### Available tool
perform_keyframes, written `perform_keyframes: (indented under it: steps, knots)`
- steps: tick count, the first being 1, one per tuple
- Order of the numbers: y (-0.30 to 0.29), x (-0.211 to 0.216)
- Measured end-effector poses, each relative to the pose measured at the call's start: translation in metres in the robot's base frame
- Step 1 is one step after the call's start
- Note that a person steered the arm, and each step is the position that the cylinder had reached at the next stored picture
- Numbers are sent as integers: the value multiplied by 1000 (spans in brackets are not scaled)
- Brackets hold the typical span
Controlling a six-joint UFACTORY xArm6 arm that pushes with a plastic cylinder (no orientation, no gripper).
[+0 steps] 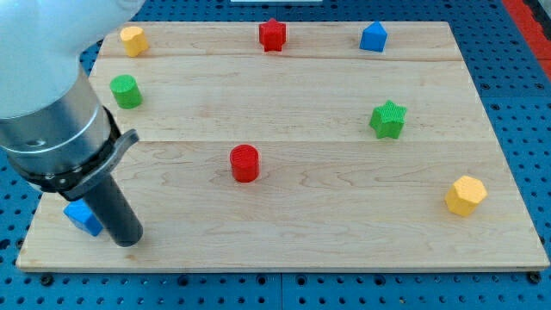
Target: Push the yellow hexagon bottom center of the board
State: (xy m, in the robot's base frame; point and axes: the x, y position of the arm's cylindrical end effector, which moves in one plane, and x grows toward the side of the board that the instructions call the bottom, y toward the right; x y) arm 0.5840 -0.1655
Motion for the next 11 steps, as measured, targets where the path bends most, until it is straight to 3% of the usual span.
perform_keyframes:
  steps: [2,4,5,8,9,11]
  knots:
    - [2,1]
    - [93,-41]
    - [129,-41]
    - [463,-3]
    - [459,-35]
    - [330,-41]
